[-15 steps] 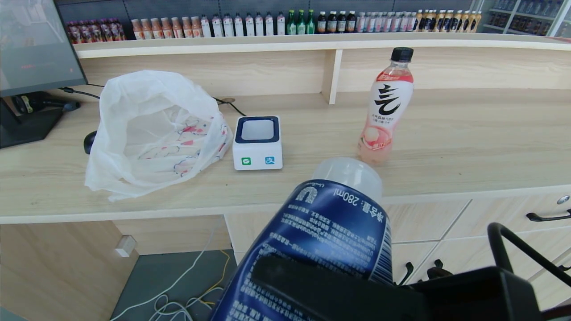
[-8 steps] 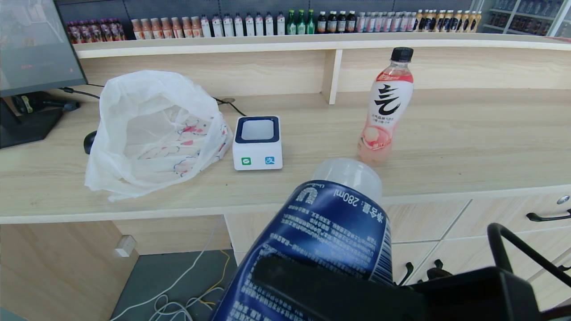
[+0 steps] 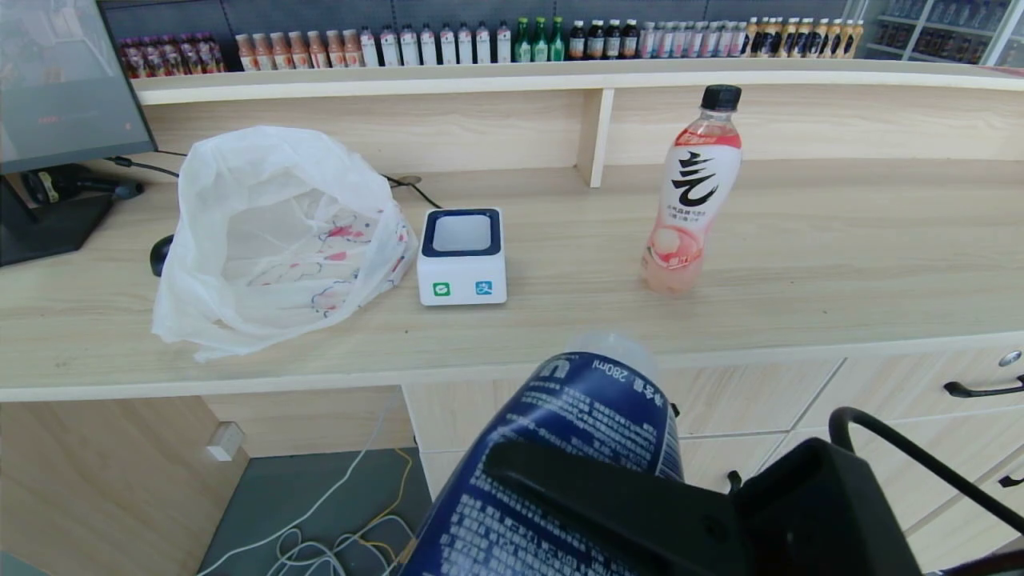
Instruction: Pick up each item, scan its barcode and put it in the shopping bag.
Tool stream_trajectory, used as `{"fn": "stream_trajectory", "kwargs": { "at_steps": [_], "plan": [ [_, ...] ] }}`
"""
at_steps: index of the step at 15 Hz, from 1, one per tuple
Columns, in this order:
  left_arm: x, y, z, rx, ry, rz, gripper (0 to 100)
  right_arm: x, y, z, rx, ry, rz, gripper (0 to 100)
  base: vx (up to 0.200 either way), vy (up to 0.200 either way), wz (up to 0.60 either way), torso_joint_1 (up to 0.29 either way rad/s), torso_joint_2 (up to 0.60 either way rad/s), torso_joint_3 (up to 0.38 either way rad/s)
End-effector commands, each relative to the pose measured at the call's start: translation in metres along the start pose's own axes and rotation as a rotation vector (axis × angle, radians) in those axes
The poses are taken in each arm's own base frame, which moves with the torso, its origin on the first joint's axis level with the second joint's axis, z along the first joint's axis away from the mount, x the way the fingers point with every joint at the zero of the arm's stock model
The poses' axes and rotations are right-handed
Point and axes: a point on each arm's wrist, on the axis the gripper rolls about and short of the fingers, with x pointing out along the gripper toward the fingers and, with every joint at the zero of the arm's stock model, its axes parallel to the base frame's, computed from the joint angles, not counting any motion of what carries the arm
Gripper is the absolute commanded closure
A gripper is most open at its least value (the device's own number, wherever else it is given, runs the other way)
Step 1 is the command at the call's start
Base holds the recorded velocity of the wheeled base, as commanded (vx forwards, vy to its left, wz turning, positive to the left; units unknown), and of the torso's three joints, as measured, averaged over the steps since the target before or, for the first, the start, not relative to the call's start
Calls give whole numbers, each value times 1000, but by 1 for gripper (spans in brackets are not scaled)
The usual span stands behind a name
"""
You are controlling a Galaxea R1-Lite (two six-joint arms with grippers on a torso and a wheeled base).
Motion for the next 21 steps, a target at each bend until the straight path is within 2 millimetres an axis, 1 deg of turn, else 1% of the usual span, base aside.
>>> {"fn": "stream_trajectory", "kwargs": {
  "at_steps": [1,4,5,7,9,13,14,15,16,18,19,20,21],
  "plan": [
    [0,0,0,-1,1,1,0,-3,4,-2,45,31,17,100,0,0,0,0,0,0],
    [0,0,0,-1,0,1,0,-5,8,-5,145,54,40,100,0,0,0,0,0,0],
    [0,0,0,-2,0,1,0,-5,10,-5,202,58,52,100,0,0,0,0,0,0],
    [0,0,0,-1,0,1,0,-6,18,-6,372,69,80,100,0,0,0,0,0,0],
    [0,0,0,-1,0,1,0,-8,21,-6,489,75,95,100,0,0,0,0,0,0],
    [0,0,0,-2,0,1,0,-13,26,-9,598,86,121,100,0,0,0,0,0,0],
    [0,0,0,-1,0,1,0,-14,32,-10,676,104,138,100,0,0,0,0,0,0],
    [0,0,0,-1,0,1,0,-10,38,-11,785,127,139,100,0,0,0,0,0,0],
    [0,0,0,-1,0,1,0,-5,40,-11,856,141,123,100,0,0,0,0,0,0],
    [0,0,0,-1,0,1,0,5,40,-13,916,173,77,100,0,0,0,0,0,0],
    [0,0,0,-2,0,1,0,18,37,-21,1013,231,-14,100,0,0,0,0,0,0],
    [0,0,0,-2,0,1,0,22,32,-27,1054,257,-81,100,0,0,0,0,0,0],
    [0,0,0,-1,0,1,0,21,31,-38,1078,290,-130,100,0,0,0,0,0,0]
  ]
}}
